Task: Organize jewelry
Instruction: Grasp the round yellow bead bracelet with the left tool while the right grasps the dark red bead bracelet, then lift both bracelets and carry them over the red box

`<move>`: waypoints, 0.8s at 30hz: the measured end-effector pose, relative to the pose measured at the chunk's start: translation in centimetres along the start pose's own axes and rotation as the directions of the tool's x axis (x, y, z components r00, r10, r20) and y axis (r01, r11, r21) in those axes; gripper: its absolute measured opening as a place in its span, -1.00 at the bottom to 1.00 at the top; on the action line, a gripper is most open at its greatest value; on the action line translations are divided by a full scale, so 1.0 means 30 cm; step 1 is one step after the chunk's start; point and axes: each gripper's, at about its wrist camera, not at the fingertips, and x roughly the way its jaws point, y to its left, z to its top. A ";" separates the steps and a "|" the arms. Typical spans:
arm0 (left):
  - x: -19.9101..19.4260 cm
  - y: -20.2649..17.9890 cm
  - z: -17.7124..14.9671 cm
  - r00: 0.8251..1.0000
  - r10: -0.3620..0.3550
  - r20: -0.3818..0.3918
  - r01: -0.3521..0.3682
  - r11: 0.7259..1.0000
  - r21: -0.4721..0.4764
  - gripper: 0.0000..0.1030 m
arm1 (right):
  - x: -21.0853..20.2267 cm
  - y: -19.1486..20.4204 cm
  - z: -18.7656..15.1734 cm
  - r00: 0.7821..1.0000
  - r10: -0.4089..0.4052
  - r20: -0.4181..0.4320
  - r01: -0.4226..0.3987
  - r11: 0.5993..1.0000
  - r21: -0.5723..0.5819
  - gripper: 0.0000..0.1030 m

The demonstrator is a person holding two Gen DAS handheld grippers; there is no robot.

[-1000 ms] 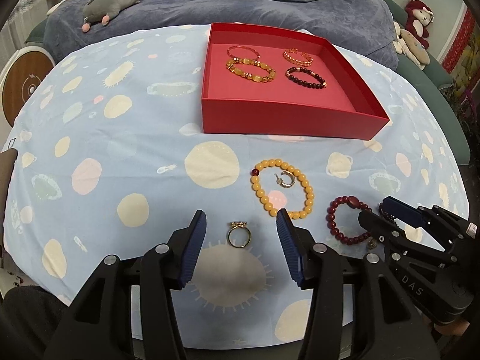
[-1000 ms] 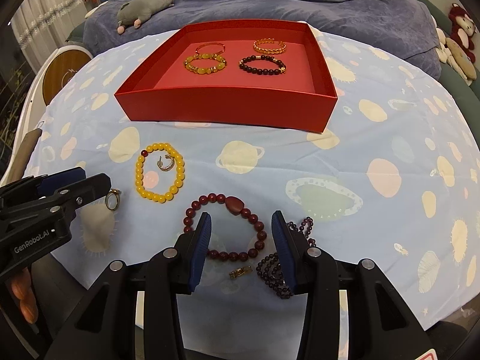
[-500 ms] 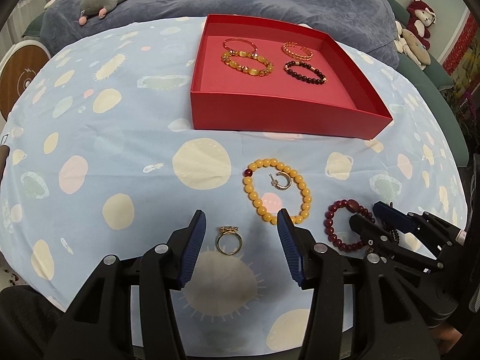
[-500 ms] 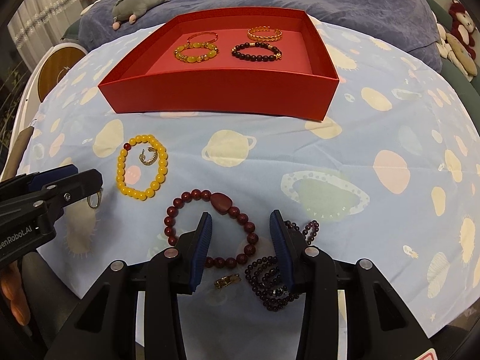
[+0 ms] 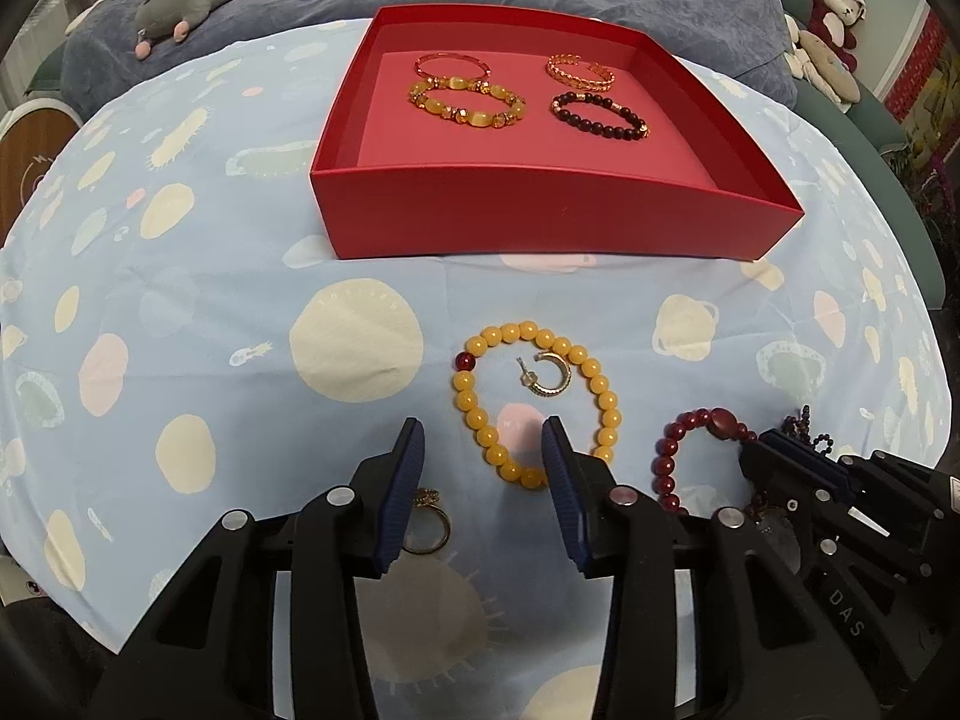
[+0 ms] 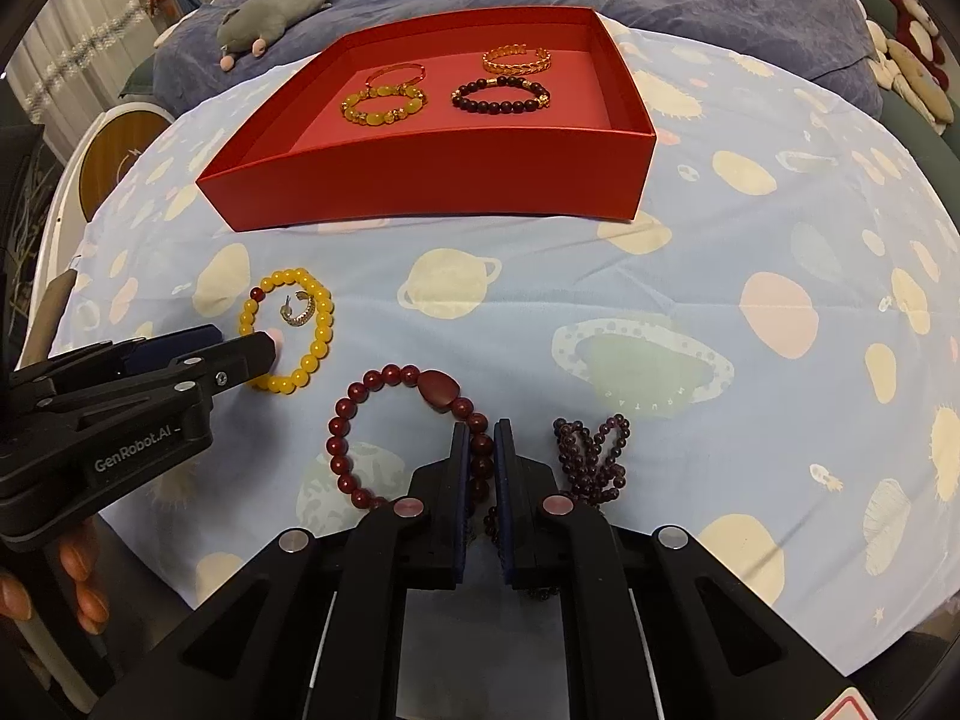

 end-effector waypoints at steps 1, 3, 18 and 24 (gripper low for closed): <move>0.000 -0.001 0.000 1.000 0.007 0.001 -0.007 1.000 0.006 -0.39 | -0.002 -0.001 -0.001 1.000 0.003 -0.001 -0.003 1.000 0.004 -0.85; 0.000 -0.001 0.001 1.000 0.004 0.000 -0.004 1.000 0.016 -0.60 | -0.005 -0.001 -0.003 1.000 0.010 -0.002 -0.010 1.000 0.011 -0.85; -0.124 0.015 0.031 0.996 -0.081 0.030 0.082 0.997 -0.007 -0.86 | -0.143 0.025 0.046 0.996 0.050 0.074 -0.052 0.998 0.020 -0.85; -0.208 -0.007 0.068 0.992 -0.106 0.065 0.106 0.994 0.009 -0.86 | -0.214 0.030 0.089 0.992 0.059 0.116 -0.061 0.998 0.016 -0.85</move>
